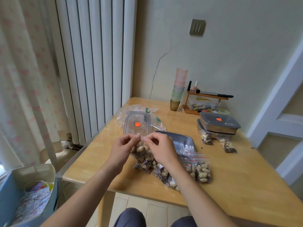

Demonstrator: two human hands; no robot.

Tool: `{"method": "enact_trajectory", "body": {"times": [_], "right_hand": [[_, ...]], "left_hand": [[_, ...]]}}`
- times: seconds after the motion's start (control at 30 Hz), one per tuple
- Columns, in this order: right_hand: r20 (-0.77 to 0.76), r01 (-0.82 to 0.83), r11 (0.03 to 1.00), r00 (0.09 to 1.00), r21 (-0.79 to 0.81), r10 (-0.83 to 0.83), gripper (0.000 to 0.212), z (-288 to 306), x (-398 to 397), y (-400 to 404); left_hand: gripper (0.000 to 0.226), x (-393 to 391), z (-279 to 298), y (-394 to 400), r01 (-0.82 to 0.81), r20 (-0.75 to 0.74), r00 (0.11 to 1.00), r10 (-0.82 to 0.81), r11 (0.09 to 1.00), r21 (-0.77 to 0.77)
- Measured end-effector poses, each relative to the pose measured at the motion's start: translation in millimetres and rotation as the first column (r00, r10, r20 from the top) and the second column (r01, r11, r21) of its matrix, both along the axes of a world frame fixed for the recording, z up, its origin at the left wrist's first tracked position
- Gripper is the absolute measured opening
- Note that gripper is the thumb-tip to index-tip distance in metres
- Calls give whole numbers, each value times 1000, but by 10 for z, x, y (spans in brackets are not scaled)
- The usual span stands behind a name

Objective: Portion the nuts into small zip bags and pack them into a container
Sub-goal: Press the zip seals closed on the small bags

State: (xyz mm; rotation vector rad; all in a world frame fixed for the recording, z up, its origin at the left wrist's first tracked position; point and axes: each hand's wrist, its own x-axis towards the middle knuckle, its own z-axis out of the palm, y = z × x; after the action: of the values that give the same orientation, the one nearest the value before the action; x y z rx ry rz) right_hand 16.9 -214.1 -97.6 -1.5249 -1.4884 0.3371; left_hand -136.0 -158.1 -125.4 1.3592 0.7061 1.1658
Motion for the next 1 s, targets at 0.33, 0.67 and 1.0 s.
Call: {"method": "enact_trajectory", "body": {"times": [0.33, 0.67, 1.0], "right_hand": [[152, 7, 999, 988, 43, -13, 21, -52, -37, 43], [63, -27, 999, 998, 38, 25, 18, -45, 10, 35], [70, -6, 999, 997, -31, 9, 14, -29, 14, 31]], "left_hand": [[27, 14, -9, -33, 29, -63, 998, -22, 993, 115], [20, -32, 17, -26, -15, -30, 999, 18, 994, 108], [17, -94, 70, 0, 96, -143, 987, -75, 984, 151]]}}
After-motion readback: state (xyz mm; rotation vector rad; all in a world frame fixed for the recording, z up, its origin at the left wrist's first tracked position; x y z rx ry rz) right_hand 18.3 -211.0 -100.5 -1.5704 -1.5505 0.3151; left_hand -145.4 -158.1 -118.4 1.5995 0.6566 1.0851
